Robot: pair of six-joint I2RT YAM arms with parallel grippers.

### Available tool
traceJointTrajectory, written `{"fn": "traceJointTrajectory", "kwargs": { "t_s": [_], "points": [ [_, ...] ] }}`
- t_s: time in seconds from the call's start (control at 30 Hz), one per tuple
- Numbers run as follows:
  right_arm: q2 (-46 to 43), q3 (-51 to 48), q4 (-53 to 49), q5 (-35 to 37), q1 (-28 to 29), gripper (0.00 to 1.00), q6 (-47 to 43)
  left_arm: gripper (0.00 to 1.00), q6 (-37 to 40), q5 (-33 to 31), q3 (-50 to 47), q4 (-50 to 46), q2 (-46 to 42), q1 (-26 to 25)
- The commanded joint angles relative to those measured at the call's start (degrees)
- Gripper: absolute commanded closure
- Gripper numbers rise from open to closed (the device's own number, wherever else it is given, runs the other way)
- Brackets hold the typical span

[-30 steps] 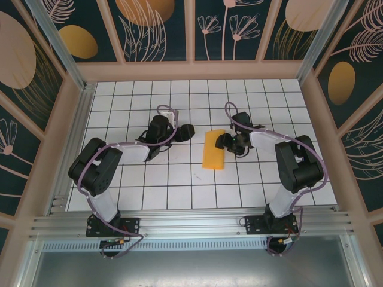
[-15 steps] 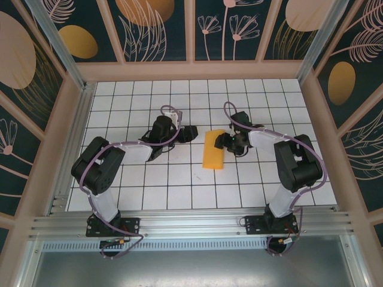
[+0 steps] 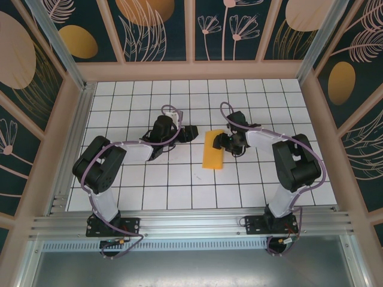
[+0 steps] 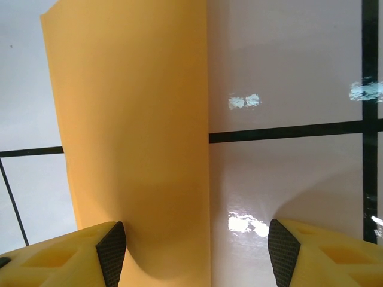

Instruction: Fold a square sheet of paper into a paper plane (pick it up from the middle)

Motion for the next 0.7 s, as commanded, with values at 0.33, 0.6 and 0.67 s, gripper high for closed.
{"fn": "traceJointTrajectory", "kwargs": {
  "t_s": [0.33, 0.6, 0.67],
  "points": [
    [2.9, 2.5, -2.6, 3.8, 1.2, 0.33, 2.6, 0.36, -0.4, 1.9, 1.0, 1.1, 0.8, -0.3],
    [2.8, 2.1, -2.3, 3.6, 1.3, 0.33, 2.5, 0.37, -0.4, 2.6, 1.1, 1.1, 1.0, -0.3],
    [2.5, 1.7, -2.3, 4.3, 1.2, 0.33, 2.7, 0.38, -0.5, 2.6, 1.2, 1.1, 1.0, -0.4]
  ]
}}
